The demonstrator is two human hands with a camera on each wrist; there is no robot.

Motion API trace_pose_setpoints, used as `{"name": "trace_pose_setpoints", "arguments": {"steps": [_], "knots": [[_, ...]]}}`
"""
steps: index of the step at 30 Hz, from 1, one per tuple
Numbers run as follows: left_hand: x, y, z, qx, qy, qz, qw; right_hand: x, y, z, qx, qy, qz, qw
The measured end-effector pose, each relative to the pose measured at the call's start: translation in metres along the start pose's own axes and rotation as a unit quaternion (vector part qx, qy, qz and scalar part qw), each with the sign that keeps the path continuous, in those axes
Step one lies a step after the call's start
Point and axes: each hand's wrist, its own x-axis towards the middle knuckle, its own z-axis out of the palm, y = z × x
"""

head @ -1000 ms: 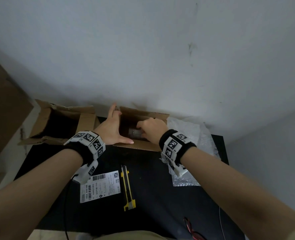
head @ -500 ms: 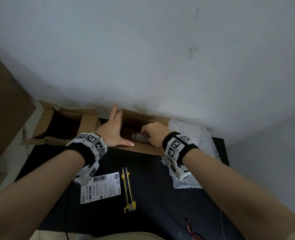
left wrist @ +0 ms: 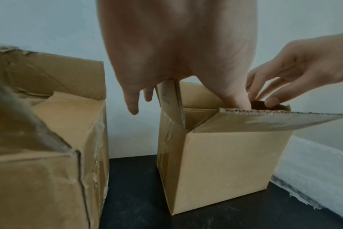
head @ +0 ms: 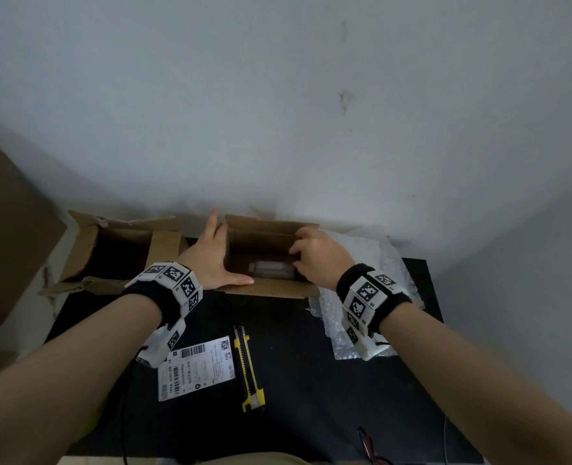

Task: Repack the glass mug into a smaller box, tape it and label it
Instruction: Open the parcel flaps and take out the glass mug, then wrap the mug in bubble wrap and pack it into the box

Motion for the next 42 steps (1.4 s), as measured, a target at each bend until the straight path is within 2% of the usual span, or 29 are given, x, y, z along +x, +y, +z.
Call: {"name": "trace_pose_setpoints", "arguments": {"steps": [2,5,10,13,17,19,21,24,29,32,34,39,42], "knots": [[-0.002,0.0,0.0,0.0,-0.001,-0.008,1.0,-0.01,0.001,-0.002,0.077,0.033,0.037,0.996],[-0.008,0.003,0.002,0.015,0.01,-0.01,1.0,-0.025,0.003,-0.004,0.216,0.039,0.127,0.967],[-0.015,0.008,0.005,0.037,0.031,0.005,0.999,-0.031,0.01,0.013,0.441,0.01,0.246,0.863],[-0.021,0.007,0.006,0.058,0.036,-0.007,0.998,-0.033,0.009,0.02,0.524,0.025,0.263,0.81],[-0.025,-0.001,0.002,0.06,0.027,-0.017,0.998,-0.04,0.002,0.028,0.595,0.017,0.278,0.754],[-0.025,-0.004,0.001,0.063,0.024,-0.014,0.998,-0.041,-0.005,0.031,0.614,0.019,0.284,0.736],[-0.026,-0.008,0.0,0.07,0.019,-0.002,0.997,-0.039,-0.012,0.032,0.616,0.028,0.291,0.731],[-0.026,-0.012,-0.001,0.081,0.002,0.02,0.997,-0.036,-0.023,0.03,0.585,0.039,0.302,0.752],[-0.029,-0.014,-0.003,0.097,-0.001,0.046,0.994,-0.034,-0.038,0.023,0.471,0.06,0.309,0.824],[-0.03,-0.009,-0.006,0.093,0.029,0.078,0.992,-0.042,-0.046,0.019,0.369,0.079,0.293,0.879],[-0.032,-0.001,-0.009,0.091,0.053,0.11,0.988,-0.052,-0.053,0.015,0.304,0.084,0.288,0.904],[-0.043,0.032,-0.006,0.073,0.09,0.224,0.968,-0.085,-0.061,0.007,0.201,0.081,0.285,0.934],[-0.05,0.061,0.003,0.08,0.098,0.294,0.947,-0.104,-0.048,0.009,0.157,0.089,0.3,0.937]]}}
